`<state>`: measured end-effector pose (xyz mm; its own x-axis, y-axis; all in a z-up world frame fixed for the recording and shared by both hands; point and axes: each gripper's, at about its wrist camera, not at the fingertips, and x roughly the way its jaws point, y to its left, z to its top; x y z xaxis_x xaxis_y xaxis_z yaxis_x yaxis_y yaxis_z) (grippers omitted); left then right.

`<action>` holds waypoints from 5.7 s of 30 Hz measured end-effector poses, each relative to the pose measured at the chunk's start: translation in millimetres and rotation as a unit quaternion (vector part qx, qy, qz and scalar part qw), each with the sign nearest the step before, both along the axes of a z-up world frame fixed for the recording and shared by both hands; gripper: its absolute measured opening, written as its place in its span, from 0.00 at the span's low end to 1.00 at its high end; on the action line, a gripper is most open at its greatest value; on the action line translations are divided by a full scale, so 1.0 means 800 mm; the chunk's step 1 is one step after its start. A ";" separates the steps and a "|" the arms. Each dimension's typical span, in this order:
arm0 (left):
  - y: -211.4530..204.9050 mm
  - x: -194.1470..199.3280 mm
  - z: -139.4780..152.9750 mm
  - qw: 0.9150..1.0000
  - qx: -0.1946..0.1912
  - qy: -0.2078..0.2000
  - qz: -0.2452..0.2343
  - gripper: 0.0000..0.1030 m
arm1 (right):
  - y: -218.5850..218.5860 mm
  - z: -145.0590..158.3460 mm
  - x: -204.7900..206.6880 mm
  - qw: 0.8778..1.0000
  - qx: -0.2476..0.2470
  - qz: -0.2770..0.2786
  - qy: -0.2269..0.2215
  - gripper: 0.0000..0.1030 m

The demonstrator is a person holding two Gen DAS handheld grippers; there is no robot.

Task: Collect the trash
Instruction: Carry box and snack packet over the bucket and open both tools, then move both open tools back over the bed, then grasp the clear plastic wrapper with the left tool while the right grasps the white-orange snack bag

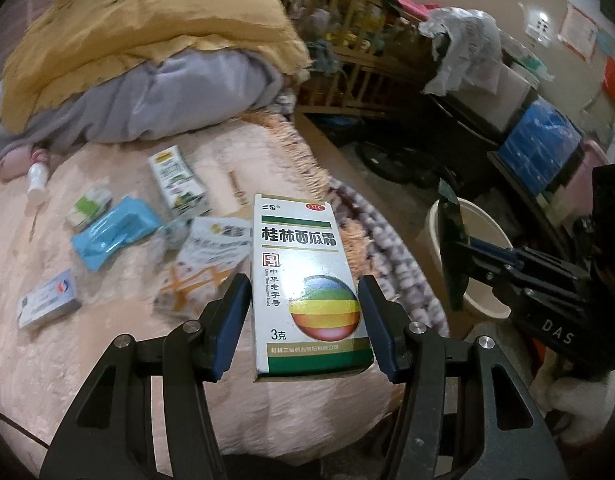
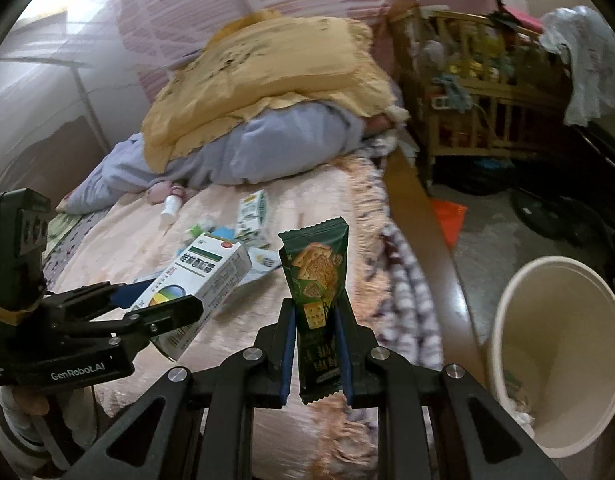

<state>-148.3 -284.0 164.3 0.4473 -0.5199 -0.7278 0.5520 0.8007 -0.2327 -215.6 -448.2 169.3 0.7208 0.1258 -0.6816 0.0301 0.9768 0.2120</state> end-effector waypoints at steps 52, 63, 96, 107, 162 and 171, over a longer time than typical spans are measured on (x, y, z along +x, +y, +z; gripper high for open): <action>-0.302 -0.016 -0.043 0.986 0.025 0.019 -0.166 0.53 | -0.270 -0.052 -0.102 0.973 0.035 -0.229 0.018 0.17; -0.331 -0.006 -0.067 0.984 0.030 0.031 -0.171 0.53 | -0.291 -0.071 -0.108 0.967 0.048 -0.250 0.030 0.17; -0.331 -0.006 -0.079 0.984 0.021 0.054 -0.170 0.54 | -0.296 -0.084 -0.099 0.962 0.063 -0.262 0.045 0.40; -0.289 -0.005 -0.061 0.990 0.037 0.020 -0.136 0.54 | -0.266 -0.082 -0.089 0.971 0.047 -0.229 0.042 0.40; 0.080 0.197 -0.131 0.992 0.049 0.085 0.077 0.13 | 0.042 -0.092 0.072 0.996 0.021 0.010 0.085 0.62; 0.116 0.153 -0.130 0.990 0.073 0.102 0.065 0.09 | 0.055 -0.089 0.094 0.996 0.037 0.016 0.081 0.62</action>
<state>-26.3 -191.2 60.0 0.3394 -0.3508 -0.8728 0.3952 0.8952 -0.2061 -140.6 -404.5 98.1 0.5965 0.2017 -0.7768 0.0391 0.9595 0.2791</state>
